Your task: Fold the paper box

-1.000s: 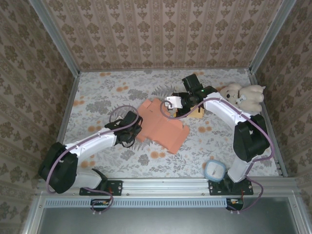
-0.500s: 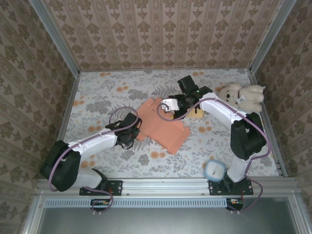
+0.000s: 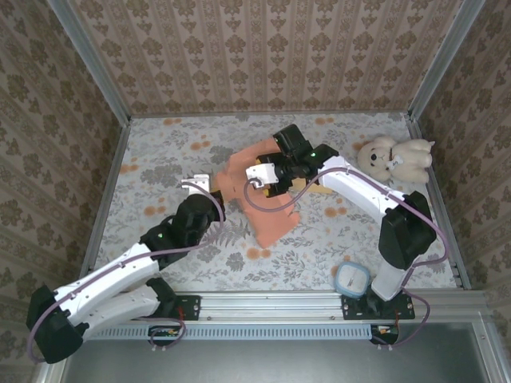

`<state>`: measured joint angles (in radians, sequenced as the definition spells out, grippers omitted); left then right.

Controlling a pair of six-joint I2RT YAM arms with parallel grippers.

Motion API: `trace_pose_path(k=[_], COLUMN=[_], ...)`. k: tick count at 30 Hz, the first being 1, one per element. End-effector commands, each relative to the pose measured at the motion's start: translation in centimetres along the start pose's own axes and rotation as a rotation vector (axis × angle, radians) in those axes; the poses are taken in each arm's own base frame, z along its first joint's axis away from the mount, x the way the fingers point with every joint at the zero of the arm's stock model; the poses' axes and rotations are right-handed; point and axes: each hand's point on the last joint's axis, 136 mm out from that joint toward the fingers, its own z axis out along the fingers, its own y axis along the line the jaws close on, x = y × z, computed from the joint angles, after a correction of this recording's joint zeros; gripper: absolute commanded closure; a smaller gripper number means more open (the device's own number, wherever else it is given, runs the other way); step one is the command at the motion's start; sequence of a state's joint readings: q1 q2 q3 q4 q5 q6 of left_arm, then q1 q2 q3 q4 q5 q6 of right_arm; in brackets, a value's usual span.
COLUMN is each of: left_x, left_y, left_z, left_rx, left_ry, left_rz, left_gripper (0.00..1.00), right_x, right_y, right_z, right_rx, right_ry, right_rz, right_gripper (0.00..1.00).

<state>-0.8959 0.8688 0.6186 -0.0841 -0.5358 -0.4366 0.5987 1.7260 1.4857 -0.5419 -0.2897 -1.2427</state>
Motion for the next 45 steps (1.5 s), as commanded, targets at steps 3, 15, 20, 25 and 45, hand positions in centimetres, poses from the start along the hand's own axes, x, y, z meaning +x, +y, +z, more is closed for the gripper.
trace_pose_path(k=[3,15,20,25,45], left_x=[-1.9,-2.1,-2.4,-2.8,-2.1], left_y=[-1.2,-2.5,-2.0,-1.3,-1.4], left_z=[-1.0,-2.3,-3.3,-3.5,-2.6], left_rx=[-0.021,0.086,0.101,0.076,0.087], left_ry=[-0.184,-0.275,-0.316,-0.33,-0.315], left_rz=[0.39,0.417,0.386,0.377,0.346], left_gripper=[1.0,1.0,1.0,1.0,1.0], right_x=[-3.2,-2.1,0.2,2.2,3.1], right_y=[-3.9,-4.4,-3.7,-2.8,-0.8], right_z=[-3.9,-7.1,-7.0,-7.0,-5.9], right_rx=[0.153,0.2,0.151,0.103,0.003], right_ry=[-0.037,0.011,0.036,0.065,0.063], right_rz=[-0.045,-0.056,-0.019,0.012,0.052], right_gripper=[0.28,0.32,0.39,0.48,1.0])
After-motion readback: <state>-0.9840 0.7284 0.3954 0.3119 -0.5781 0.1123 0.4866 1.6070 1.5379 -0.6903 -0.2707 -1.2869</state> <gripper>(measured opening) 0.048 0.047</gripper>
